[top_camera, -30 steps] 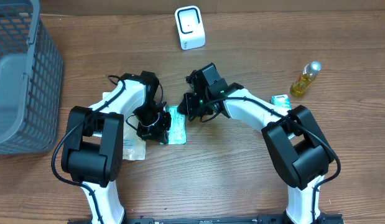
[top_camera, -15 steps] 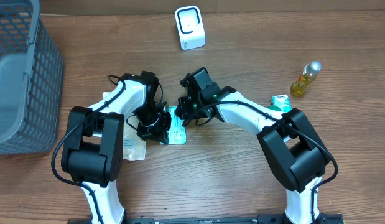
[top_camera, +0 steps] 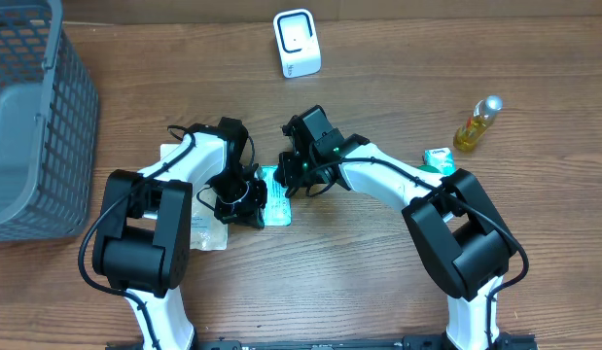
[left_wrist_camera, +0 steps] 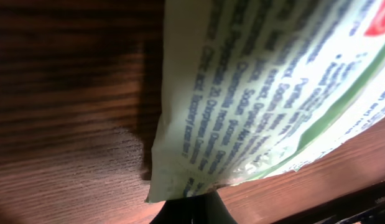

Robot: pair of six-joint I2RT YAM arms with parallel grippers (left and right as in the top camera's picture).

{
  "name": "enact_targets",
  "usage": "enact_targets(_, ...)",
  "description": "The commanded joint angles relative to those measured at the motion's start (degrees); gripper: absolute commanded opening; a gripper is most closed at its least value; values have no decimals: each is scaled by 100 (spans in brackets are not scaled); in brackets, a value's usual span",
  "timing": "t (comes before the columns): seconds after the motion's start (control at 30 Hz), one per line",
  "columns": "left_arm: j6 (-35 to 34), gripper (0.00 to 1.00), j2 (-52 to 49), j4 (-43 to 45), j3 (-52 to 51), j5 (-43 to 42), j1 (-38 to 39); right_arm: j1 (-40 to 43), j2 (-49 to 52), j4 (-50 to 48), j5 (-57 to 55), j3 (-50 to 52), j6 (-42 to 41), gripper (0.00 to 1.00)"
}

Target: Scan the item barcode

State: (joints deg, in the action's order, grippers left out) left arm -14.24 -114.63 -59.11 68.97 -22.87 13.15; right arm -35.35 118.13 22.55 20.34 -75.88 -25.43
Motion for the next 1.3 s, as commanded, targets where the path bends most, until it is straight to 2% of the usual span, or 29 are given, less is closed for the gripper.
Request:
enact_targets(0.0, -116, 4, -120, 22, -240, 896, -59, -26, 90, 70, -146, -59, 42, 9)
enact_targets(0.23, -446, 4, 909, 116, -155, 994, -240, -26, 90, 7, -144, -61, 39, 9)
enact_targets(0.33, -699, 4, 1429, 236, -66, 1344, -236, -26, 76, -118, -9, -98, 17, 9)
enact_targets(0.53, -1064, 4, 1906, 686, -63, 1429, -223, 59, -170, -59, 92, -308, 22, 18)
enact_targets(0.6, -1093, 4, 1840, 782, -66, 1429, -225, 142, -284, -61, 90, -308, 22, 23)
enact_targets(0.63, -1091, 7, 1788, 824, -68, 1434, -223, 188, -315, -61, 90, -308, 20, 32)
enact_targets(0.7, -1091, 9, 1652, 870, -68, 1434, -219, 295, -332, -59, 90, -308, 20, 60)
enact_targets(0.77, -1091, 10, 1495, 890, -68, 1432, -219, 411, -330, -17, 63, -306, 17, 71)
enact_targets(0.97, -1115, 5, 929, 1421, -68, 1379, -221, 767, -330, 330, 20, -284, -2, 87)
enact_targets(1.13, -1115, 7, 599, 2052, -68, 1001, -219, 1008, -326, 743, 24, -284, 0, 88)
enact_targets(1.27, -1106, 8, 472, 2387, -68, 319, -166, 1174, -326, 1191, -20, -284, 4, 88)
